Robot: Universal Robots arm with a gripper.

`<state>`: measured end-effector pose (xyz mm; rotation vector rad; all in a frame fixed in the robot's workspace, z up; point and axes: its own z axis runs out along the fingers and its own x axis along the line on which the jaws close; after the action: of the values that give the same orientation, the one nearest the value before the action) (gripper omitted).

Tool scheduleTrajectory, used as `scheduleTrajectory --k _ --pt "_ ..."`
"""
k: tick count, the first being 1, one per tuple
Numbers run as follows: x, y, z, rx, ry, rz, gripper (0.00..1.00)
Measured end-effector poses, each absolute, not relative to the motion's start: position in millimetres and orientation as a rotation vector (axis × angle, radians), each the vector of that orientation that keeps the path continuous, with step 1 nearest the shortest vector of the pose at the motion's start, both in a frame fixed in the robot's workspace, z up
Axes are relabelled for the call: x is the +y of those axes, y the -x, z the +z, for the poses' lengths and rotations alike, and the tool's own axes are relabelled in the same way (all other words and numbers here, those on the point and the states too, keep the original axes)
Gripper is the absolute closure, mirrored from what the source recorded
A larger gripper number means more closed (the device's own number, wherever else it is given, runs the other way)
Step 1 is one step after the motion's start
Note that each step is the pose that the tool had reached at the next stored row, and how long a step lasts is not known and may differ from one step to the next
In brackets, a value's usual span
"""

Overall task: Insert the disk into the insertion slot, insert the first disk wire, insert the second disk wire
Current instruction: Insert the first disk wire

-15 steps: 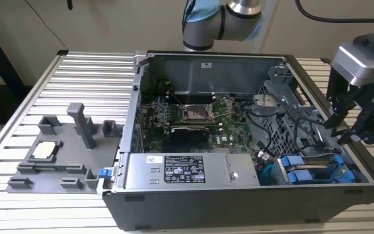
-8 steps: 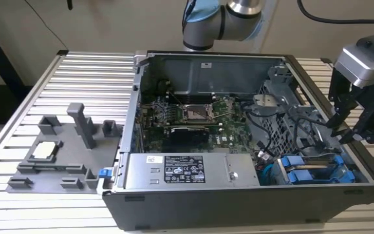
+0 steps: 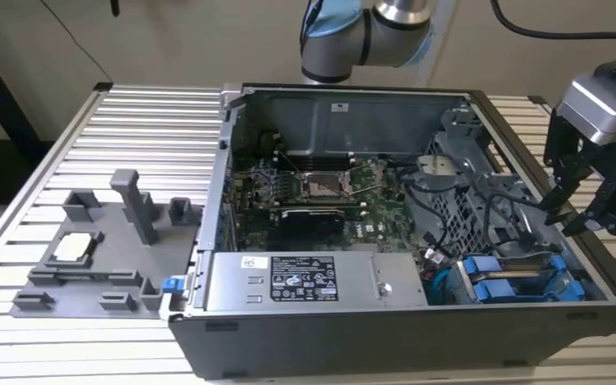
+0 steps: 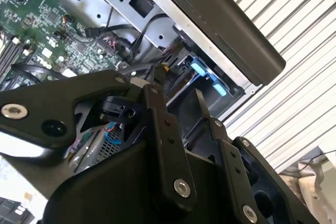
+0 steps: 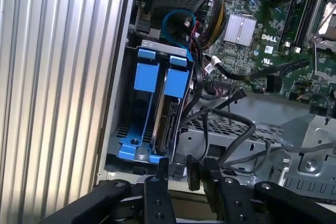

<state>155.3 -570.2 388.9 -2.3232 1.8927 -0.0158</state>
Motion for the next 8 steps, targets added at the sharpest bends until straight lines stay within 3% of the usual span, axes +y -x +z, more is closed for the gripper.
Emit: scheduleTrajectory --k 6,8 --pt "-570.2 -155.3 388.9 1.892 2.324 -0.016 0.62" --pt "-570.2 -155.3 388.9 1.892 2.324 -0.016 0.75"
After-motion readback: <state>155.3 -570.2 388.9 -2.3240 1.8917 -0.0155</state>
